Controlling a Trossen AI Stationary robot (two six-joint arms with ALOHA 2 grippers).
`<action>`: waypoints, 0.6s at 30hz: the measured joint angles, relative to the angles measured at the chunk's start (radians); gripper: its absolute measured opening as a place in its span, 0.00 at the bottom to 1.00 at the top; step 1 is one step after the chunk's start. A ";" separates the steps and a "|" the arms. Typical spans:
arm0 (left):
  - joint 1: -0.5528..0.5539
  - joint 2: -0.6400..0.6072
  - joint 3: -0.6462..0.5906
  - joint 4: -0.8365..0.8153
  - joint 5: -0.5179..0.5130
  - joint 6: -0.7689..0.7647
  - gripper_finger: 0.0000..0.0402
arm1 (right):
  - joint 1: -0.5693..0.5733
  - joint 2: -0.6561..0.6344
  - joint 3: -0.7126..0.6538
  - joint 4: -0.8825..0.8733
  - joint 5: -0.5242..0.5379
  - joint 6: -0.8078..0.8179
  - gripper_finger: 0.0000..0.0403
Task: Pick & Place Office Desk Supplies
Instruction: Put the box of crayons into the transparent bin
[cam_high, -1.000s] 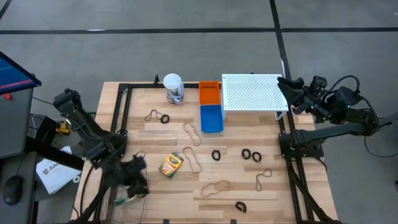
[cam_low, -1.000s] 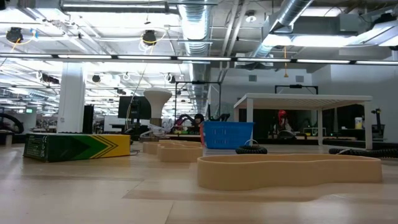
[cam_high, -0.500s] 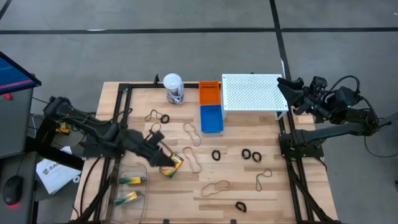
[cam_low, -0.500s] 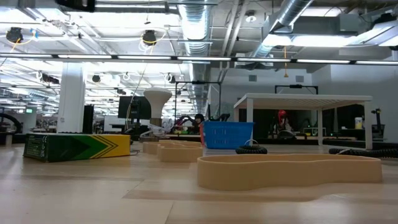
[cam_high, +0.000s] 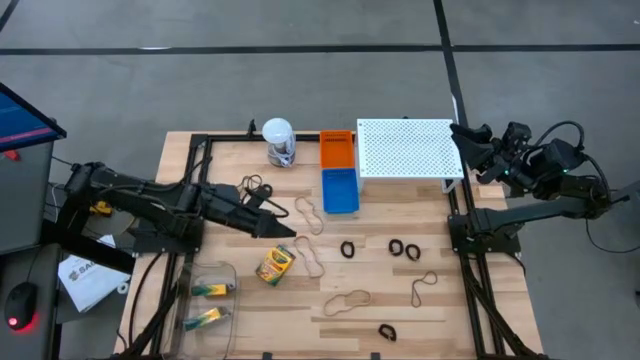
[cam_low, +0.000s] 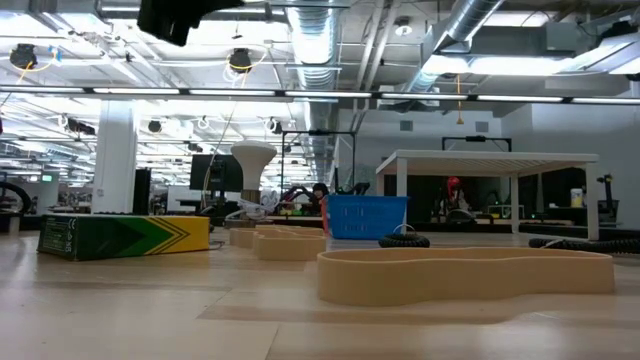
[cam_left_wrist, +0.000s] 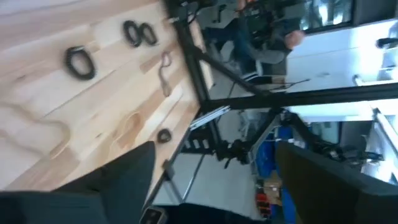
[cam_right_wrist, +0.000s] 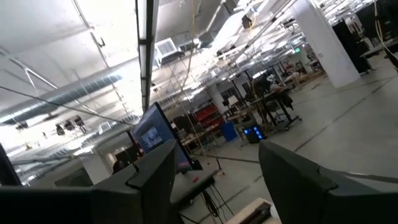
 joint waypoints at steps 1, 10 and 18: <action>0.006 0.003 0.000 -0.018 0.001 0.000 0.86 | 0.000 -0.006 0.000 -0.003 -0.001 0.000 0.55; 0.013 0.039 0.003 -0.056 0.062 0.070 0.97 | 0.000 -0.037 0.001 -0.011 0.000 -0.001 0.55; -0.020 0.176 0.131 -0.199 0.180 0.375 0.99 | 0.000 -0.056 0.000 -0.033 0.009 0.001 0.55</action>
